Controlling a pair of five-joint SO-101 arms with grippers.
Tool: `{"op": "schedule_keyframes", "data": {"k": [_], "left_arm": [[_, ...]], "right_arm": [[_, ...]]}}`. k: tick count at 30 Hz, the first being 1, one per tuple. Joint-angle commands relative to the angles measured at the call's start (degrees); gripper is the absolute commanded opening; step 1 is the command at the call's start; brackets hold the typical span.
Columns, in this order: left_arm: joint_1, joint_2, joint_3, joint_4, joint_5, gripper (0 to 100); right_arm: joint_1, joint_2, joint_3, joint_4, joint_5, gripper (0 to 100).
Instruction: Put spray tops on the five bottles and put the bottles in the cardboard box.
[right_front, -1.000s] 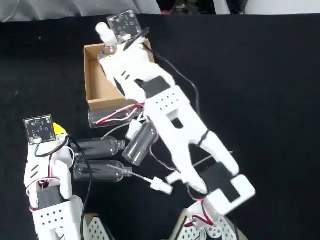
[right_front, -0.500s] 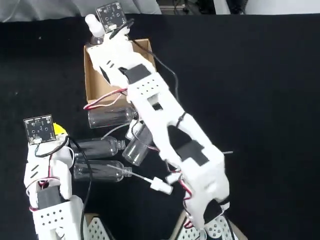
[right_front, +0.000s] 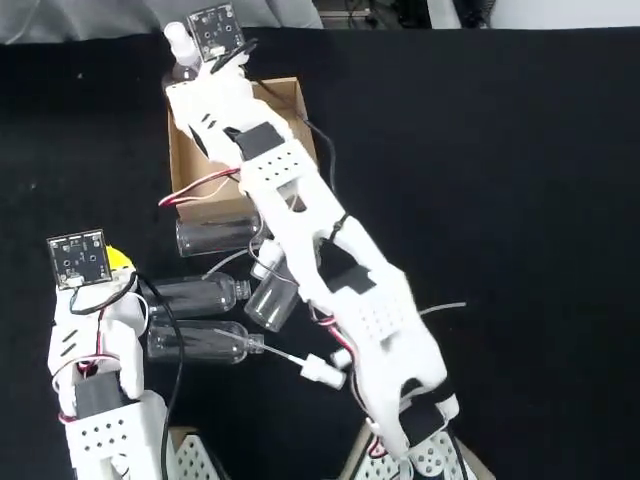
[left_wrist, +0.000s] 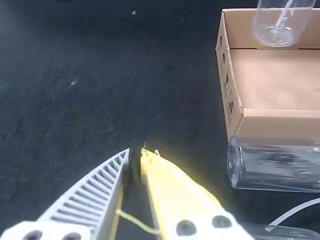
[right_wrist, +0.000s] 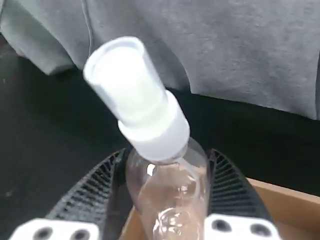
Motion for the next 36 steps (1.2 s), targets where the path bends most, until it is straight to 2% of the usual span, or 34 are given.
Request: {"op": "schedule_keyframes", "data": {"k": [1,17,36], "left_arm": [[-0.6,-0.5,-0.8,-1.3,0.2,3],[-0.6,-0.5,-0.8,-1.1,0.2,3],[-0.6,-0.5,-0.7,-1.1,0.2,3]], "right_arm": [[-0.5,2.2,-9.5,-2.0,-1.8,16.0],[-0.5,29.3,-42.2,-1.6,-1.6,15.9],[-0.5,34.1,-43.4,2.1,-1.5,16.0]]}}
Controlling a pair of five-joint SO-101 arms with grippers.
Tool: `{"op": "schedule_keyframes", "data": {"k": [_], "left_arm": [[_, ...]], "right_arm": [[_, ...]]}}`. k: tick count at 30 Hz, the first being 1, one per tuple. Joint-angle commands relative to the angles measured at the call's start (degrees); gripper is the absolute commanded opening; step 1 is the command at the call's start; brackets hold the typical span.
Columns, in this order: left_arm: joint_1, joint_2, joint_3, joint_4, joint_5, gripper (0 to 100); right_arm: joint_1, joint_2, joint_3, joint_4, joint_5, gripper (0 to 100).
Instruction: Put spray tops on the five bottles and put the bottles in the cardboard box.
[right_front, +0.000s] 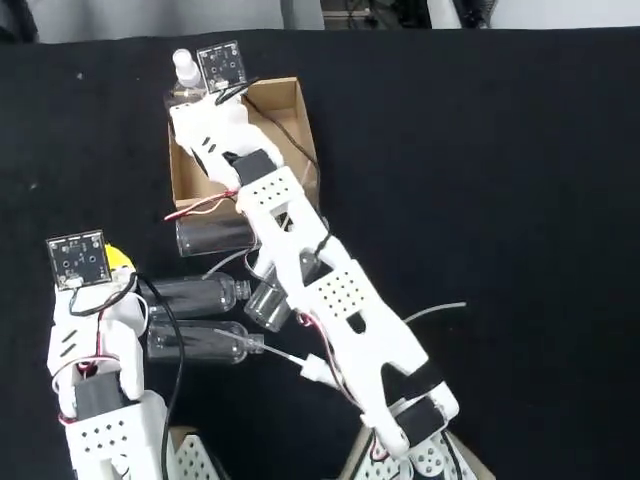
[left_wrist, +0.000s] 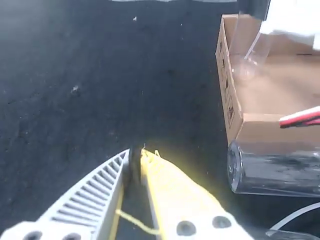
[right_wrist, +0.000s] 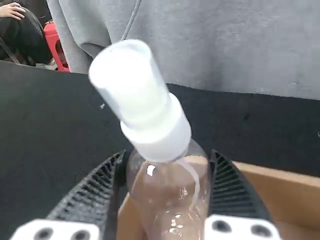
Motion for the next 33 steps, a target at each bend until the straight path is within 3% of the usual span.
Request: {"op": "schedule_keyframes", "data": {"k": [1,33], "left_arm": [[-0.6,0.2,-0.7,-1.1,0.2,3],[-0.5,0.2,-0.7,-1.1,0.2,3]], "right_arm": [[-0.5,-0.9,-3.2,-0.1,-0.1,16.1],[-0.9,-0.8,-2.7,-0.1,3.4,16.4]]}}
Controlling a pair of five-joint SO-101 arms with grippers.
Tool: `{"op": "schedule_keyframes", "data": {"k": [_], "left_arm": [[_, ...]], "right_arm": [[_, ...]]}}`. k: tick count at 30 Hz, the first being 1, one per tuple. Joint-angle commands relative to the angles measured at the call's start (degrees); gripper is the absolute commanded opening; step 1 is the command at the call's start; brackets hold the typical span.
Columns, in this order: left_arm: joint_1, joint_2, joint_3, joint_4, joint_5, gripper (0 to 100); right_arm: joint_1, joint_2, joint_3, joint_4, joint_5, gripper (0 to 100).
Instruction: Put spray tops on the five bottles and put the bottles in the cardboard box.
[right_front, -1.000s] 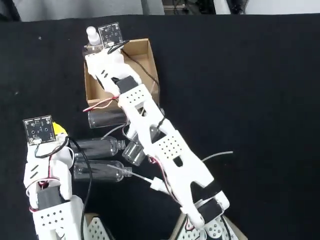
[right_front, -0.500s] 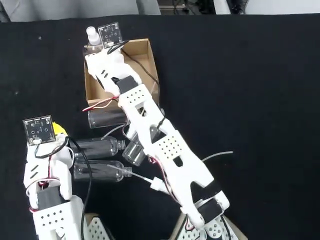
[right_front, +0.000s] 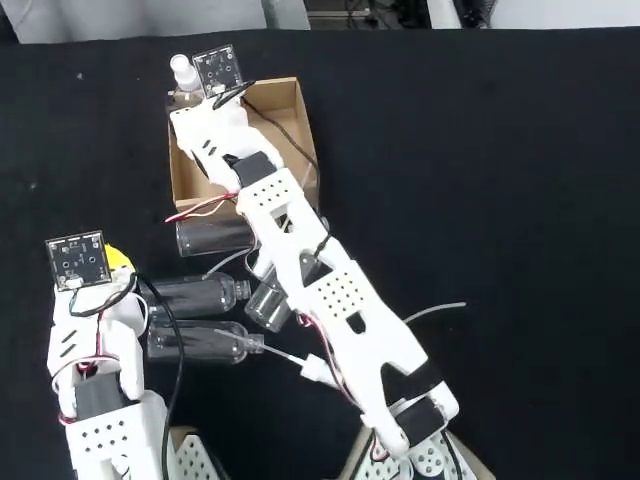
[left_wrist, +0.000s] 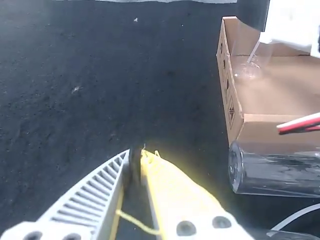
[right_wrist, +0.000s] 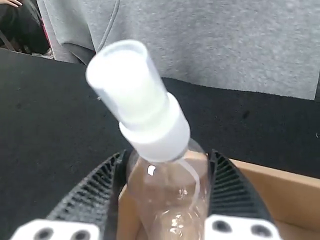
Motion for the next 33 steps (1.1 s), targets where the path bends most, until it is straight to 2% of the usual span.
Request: {"op": "schedule_keyframes", "data": {"k": [1,14,20,30,33], "left_arm": [[-0.4,0.4,-0.8,-1.1,0.2,3],[-0.3,0.4,-0.8,-1.1,0.2,3],[-0.3,0.4,-0.8,-1.1,0.2,3],[-0.3,0.4,-0.8,-1.1,0.0,3],[-0.3,0.4,-0.8,-1.1,0.0,3]], "right_arm": [[-0.8,-1.2,-2.7,-0.1,0.6,16.4],[-0.8,-1.2,-2.7,0.0,0.7,17.3],[-0.8,-1.2,-2.7,0.4,0.4,33.0],[-0.9,-1.2,-2.7,0.6,0.4,31.9],[-1.0,-1.6,-3.2,3.9,0.5,31.9]]}}
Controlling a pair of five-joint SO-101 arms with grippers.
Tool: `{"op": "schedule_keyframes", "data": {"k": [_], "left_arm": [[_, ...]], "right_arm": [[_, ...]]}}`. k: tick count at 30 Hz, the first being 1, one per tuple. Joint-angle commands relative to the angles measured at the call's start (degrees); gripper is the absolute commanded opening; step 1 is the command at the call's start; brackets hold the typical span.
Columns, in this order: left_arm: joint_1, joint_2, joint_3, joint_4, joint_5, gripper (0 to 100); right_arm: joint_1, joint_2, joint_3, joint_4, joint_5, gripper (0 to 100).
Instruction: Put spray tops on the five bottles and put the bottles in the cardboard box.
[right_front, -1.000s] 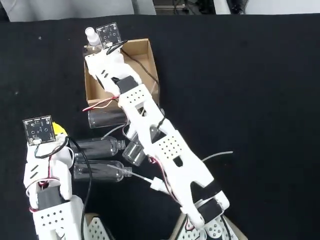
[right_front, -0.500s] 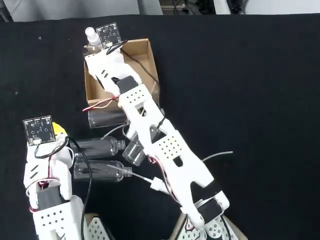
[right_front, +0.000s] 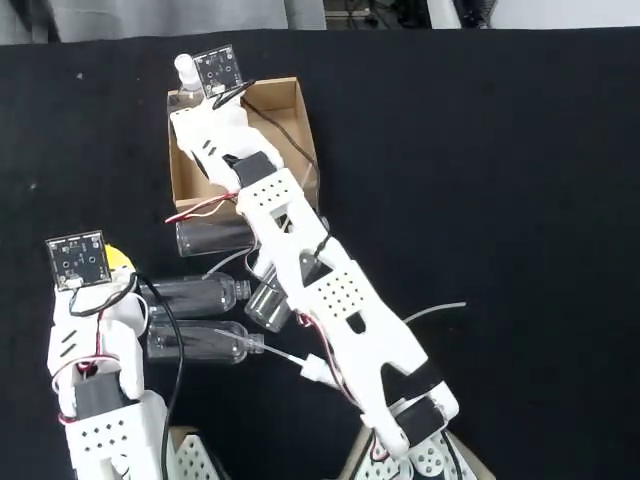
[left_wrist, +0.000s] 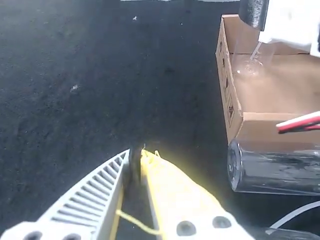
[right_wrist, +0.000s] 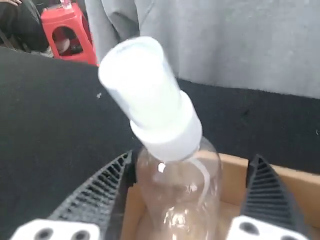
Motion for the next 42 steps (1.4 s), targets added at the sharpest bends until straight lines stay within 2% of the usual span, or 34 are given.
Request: {"op": "schedule_keyframes", "data": {"k": [1,11,17,29,42], "left_arm": [[-0.3,-0.3,-0.8,-1.1,0.1,3],[-0.3,-0.3,-0.8,-1.1,0.0,3],[-0.3,-0.3,-0.8,-1.1,0.0,3],[-0.2,-0.3,-0.8,-1.1,-0.1,3],[-0.3,-0.3,-0.8,-1.1,-0.1,3]], "right_arm": [[-1.2,-1.7,-3.5,2.8,0.6,31.9],[-1.8,-1.7,-6.4,6.8,0.6,31.9],[-1.8,-1.7,-10.8,13.9,0.6,31.9],[-1.8,-4.4,-10.6,22.9,0.6,31.5],[-1.8,-4.4,-10.7,25.7,0.4,31.5]]}}
